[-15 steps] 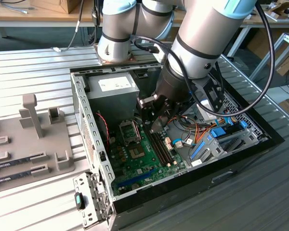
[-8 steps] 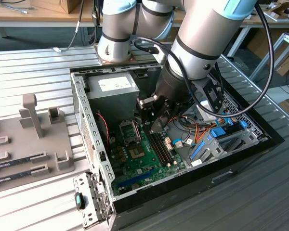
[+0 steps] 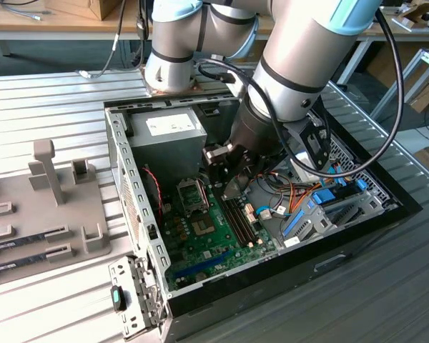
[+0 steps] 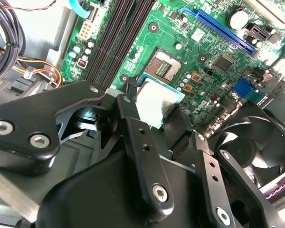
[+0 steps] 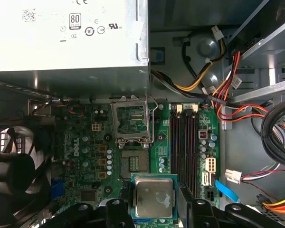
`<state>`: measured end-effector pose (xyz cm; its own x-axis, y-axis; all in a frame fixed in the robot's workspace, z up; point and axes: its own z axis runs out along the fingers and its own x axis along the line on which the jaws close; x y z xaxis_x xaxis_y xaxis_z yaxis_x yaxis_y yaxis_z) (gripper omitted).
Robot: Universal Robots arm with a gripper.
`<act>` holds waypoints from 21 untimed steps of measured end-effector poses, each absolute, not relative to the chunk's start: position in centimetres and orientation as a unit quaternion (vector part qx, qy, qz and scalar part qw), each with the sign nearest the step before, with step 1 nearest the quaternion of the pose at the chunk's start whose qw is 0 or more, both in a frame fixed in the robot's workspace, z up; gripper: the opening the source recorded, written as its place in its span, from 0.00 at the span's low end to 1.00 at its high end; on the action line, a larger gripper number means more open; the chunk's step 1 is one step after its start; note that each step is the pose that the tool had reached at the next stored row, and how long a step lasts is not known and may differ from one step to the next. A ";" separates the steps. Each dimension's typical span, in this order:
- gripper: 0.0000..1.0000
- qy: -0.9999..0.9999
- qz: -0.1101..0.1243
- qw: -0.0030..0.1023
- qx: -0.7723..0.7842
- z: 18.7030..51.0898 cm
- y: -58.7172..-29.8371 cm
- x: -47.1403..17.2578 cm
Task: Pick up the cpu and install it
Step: 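Place the cpu into insertion slot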
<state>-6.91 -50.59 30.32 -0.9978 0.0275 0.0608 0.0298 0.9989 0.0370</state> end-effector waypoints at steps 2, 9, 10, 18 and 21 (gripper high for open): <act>0.47 -0.999 -0.019 0.030 -0.014 30.3 -50.6 -6.9; 0.47 -0.999 -0.019 0.030 -0.014 30.1 -50.6 -6.9; 0.47 -0.999 -0.019 0.030 -0.014 30.0 -50.6 -6.9; 0.47 -0.999 -0.019 0.030 -0.014 29.8 -50.6 -6.9; 0.47 -0.999 -0.019 0.030 -0.014 29.8 -50.6 -6.9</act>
